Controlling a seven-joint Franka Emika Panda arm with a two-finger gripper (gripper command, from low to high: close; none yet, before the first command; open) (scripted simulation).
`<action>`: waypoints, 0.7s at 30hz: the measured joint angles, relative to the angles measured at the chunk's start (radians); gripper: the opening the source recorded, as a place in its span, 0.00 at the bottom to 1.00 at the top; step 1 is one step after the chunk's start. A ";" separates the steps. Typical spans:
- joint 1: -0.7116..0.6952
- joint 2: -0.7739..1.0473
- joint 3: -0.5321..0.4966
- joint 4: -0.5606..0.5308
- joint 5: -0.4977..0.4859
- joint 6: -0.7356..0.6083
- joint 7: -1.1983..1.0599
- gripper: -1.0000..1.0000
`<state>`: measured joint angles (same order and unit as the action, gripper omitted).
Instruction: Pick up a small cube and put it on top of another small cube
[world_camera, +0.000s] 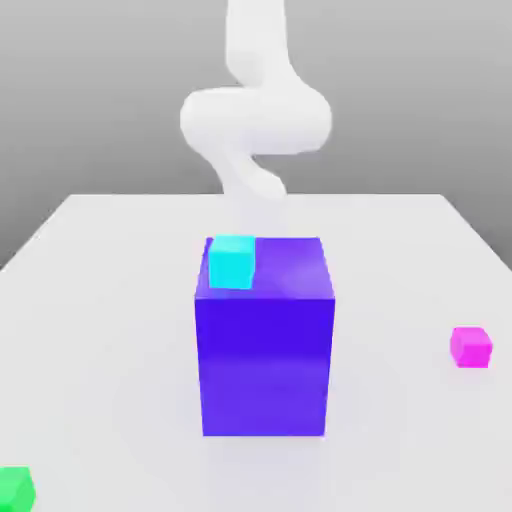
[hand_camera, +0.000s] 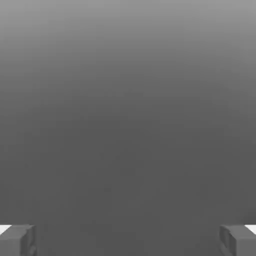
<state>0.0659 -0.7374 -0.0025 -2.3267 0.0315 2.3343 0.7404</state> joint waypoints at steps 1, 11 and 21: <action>0.028 0.027 0.000 -0.011 0.014 0.015 -0.026 0.50; 0.272 0.279 0.036 -0.117 0.126 0.147 -0.254 0.50; 0.464 0.526 0.141 -0.222 0.177 0.282 -0.436 0.50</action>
<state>0.5302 -0.2112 0.1389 -2.5483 0.2089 2.6165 0.3040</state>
